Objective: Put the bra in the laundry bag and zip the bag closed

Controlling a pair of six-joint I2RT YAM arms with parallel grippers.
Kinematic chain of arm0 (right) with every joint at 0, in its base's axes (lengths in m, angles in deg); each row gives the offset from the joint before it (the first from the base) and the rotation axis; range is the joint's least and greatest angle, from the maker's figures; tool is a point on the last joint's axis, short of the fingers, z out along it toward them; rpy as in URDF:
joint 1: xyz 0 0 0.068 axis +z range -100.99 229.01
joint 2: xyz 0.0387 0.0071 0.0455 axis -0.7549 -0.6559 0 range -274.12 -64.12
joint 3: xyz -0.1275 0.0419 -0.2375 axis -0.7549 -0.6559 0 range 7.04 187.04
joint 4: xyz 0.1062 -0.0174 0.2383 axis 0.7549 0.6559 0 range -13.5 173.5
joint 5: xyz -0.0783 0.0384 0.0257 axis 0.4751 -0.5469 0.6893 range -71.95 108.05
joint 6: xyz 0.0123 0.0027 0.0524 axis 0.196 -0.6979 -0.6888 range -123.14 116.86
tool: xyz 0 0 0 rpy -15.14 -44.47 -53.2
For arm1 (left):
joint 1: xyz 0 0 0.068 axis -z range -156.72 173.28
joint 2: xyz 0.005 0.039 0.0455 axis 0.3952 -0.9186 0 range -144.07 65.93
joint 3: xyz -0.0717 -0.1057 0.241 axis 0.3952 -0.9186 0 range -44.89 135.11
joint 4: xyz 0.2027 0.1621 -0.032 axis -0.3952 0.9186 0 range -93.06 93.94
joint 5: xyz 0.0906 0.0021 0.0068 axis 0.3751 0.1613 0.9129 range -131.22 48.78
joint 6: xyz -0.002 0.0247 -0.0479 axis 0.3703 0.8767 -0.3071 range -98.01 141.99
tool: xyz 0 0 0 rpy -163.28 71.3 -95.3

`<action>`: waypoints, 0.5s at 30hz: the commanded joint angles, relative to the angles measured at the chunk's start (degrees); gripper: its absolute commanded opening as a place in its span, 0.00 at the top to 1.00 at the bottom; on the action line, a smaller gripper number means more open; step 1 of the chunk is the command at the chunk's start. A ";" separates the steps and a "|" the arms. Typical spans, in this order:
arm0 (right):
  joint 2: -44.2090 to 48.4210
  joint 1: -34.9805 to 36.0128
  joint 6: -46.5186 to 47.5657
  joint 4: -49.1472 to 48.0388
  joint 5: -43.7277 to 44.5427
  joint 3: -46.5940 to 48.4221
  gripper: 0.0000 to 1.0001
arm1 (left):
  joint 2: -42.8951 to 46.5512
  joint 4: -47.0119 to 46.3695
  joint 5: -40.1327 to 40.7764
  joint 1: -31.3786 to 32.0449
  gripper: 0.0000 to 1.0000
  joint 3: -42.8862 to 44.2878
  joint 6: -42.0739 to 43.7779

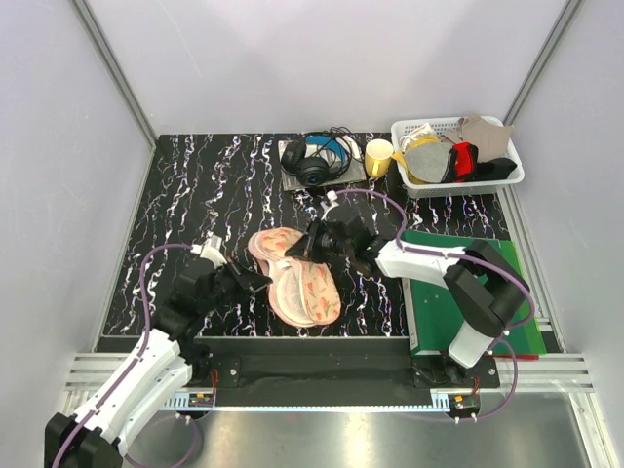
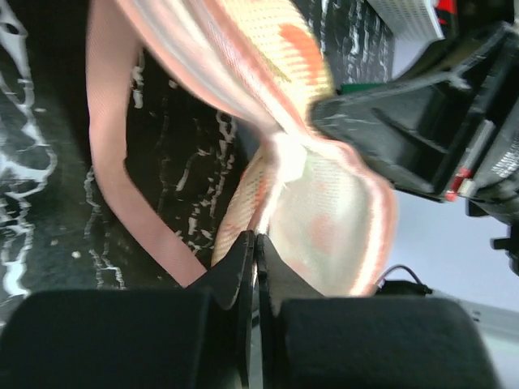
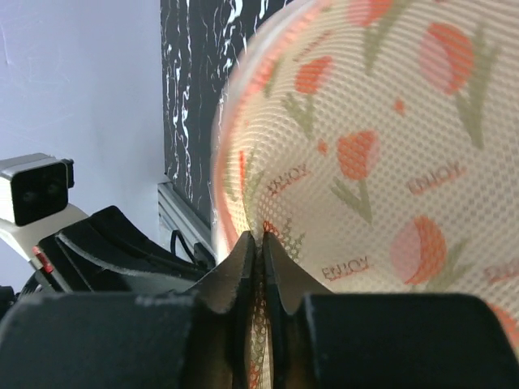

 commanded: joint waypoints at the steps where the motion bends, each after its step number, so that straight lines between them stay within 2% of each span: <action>1: 4.96 -1.98 4.24 0.39 -0.95 -0.03 0.84 | 1.86 3.10 5.59 0.00 0.97 1.08 2.48; 4: 5.58 -2.24 5.04 0.74 -1.38 -0.20 0.85 | 1.95 3.80 6.30 0.00 1.00 1.17 3.19; 6: 6.37 -3.38 5.48 1.18 -2.52 -0.47 1.00 | 1.51 5.47 8.39 0.00 1.00 1.87 3.45; 8: 7.68 -4.79 5.83 1.97 -2.01 -2.13 1.00 | 1.33 8.63 10.77 0.00 1.00 2.93 3.45; 12: 13.99 -10.49 8.81 6.88 -0.95 -6.87 1.00 | 1.95 15.14 20.95 -0.09 1.00 4.86 3.98; 13: 15.41 -13.64 11.35 8.55 -0.16 -9.49 0.86 | 2.30 16.97 22.37 -0.09 1.00 5.39 4.16; 15: 19.96 -15.95 14.17 17.14 5.10 -11.62 0.65 | 3.00 18.48 25.63 -0.17 0.99 6.53 5.29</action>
